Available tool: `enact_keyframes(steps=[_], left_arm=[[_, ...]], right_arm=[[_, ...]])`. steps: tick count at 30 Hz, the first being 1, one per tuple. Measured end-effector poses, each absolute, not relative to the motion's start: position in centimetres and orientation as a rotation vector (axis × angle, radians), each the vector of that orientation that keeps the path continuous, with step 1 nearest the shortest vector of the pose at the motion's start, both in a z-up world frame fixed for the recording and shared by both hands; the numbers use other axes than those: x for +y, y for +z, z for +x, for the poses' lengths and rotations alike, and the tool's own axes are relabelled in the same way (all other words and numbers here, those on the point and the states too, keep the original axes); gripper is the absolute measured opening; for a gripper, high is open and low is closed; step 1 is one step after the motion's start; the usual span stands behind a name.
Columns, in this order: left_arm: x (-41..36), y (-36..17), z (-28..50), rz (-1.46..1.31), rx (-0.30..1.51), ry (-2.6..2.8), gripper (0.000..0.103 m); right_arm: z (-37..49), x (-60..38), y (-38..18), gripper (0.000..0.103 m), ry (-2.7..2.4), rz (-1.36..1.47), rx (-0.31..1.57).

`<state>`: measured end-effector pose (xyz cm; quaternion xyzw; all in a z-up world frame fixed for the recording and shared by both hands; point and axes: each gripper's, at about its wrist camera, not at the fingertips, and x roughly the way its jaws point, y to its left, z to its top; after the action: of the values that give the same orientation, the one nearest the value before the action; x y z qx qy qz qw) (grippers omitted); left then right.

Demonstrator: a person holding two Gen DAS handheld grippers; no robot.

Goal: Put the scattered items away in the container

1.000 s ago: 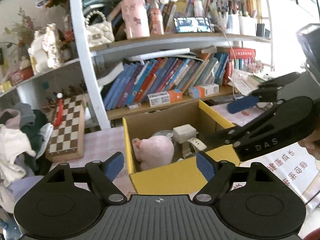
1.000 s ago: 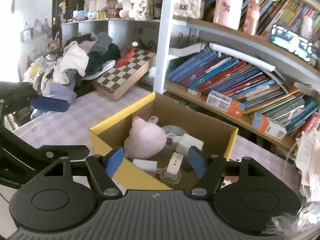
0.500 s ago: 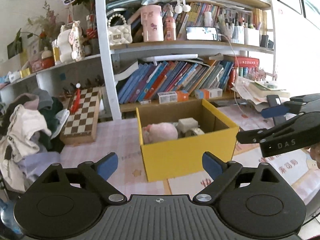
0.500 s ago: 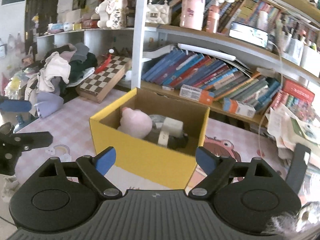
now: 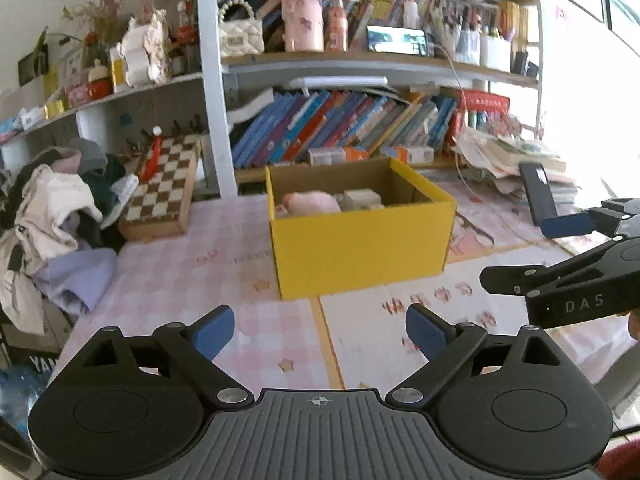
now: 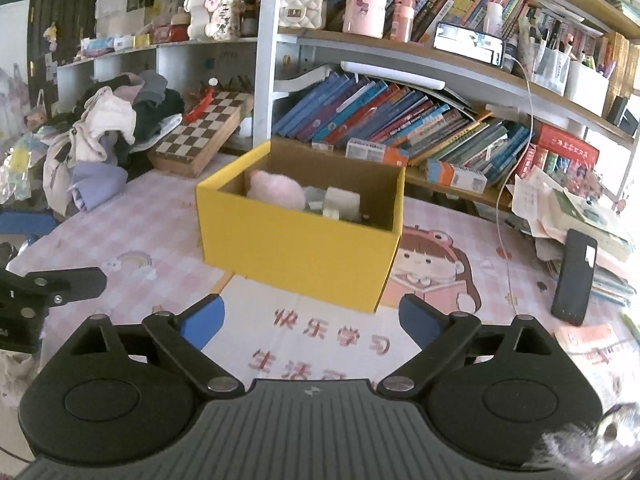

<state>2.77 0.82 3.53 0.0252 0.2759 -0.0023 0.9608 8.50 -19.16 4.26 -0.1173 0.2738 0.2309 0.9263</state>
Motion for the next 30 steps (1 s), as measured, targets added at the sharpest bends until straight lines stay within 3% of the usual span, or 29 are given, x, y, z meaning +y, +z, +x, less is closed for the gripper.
enact_keyframes(steps=[30], left_arm=[[-2.2, -1.0, -1.1, 0.103, 0.702, 0.005, 0.099]], right_arm=[[2.9, -19.6, -1.0, 0.100, 0.437, -0.261, 0.725]])
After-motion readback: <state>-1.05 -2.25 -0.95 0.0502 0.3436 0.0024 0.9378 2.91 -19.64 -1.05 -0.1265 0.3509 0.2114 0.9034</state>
